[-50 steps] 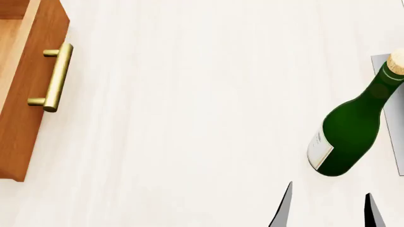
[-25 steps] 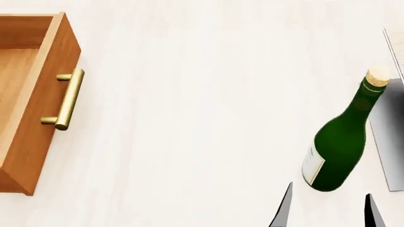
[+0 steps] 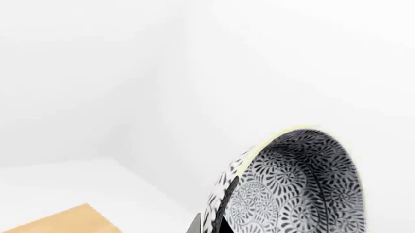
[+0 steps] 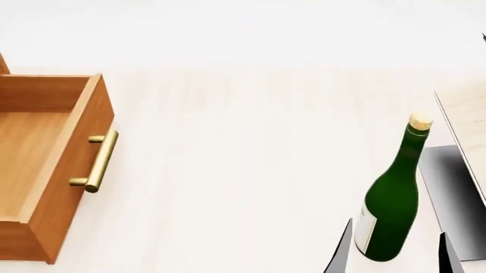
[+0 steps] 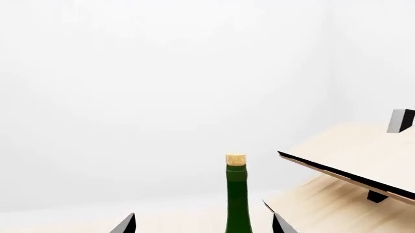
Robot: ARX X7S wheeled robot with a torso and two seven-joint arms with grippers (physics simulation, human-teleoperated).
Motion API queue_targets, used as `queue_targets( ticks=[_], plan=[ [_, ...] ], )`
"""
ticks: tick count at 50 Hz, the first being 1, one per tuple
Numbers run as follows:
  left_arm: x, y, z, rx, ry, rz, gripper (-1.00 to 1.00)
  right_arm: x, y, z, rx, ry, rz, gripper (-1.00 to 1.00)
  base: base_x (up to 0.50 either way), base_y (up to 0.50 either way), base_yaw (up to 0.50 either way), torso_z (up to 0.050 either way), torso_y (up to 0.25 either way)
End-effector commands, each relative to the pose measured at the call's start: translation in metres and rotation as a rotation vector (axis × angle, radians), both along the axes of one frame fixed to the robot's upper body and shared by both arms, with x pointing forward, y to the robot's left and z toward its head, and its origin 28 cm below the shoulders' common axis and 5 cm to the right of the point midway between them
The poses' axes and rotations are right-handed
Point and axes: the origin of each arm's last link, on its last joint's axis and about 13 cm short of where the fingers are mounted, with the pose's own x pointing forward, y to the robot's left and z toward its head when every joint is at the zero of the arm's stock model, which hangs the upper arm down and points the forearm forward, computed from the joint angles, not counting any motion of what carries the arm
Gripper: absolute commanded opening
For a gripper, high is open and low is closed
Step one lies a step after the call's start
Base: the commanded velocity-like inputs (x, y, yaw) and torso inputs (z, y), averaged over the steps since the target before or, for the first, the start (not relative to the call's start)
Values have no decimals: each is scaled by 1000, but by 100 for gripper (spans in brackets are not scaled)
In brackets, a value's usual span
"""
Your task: Put the bowl on top of the cabinet.
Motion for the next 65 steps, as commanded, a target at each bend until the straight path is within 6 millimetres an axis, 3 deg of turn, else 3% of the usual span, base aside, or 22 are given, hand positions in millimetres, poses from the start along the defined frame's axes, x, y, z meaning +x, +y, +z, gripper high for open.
queue_targets(
  ticks=[1, 12, 14, 21, 25, 39, 49, 56, 57, 65],
  plan=[
    [-9, 30, -12, -121, -5, 91, -100, 1, 0, 0, 0, 5, -2, 100, 0, 0, 0, -15, 250],
    [3, 43, -35, -99, 76, 190, -100, 2, 0, -1, -2, 8, -6, 100, 0, 0, 0, -1, 12],
    [7, 47, -40, -175, 128, 194, -100, 2, 0, -2, -4, 10, -6, 100, 0, 0, 0, 0, 0],
    [10, 59, -50, -455, 65, 165, -100, 2, 0, -3, -8, 11, -6, 100, 0, 0, 0, 0, 0],
    [10, 62, -55, -482, 78, 167, -100, 3, 1, -4, -10, 12, -7, 100, 0, 0, 0, 0, 0],
    [18, 68, -77, -683, 99, 85, -100, 3, 1, -4, -12, 16, -7, 100, 0, 0, 0, 0, 0],
    [16, 69, -78, -817, 52, 20, -100, 3, 1, -4, -14, 14, -7, 100, 0, 0, 0, 0, 0],
    [16, 68, -78, -813, 55, 23, -100, 3, 1, -4, -14, 13, -8, 100, 0, 0, 0, 0, 0],
    [25, 67, -87, -855, 155, 91, -100, 3, 1, -4, -14, 14, -8, 100, 0, 0, 0, 0, 0],
    [27, 67, -93, -858, 242, 134, -100, 3, 1, -4, -15, 14, -8, 100, 0, 0, 0, 0, 0]
  ],
)
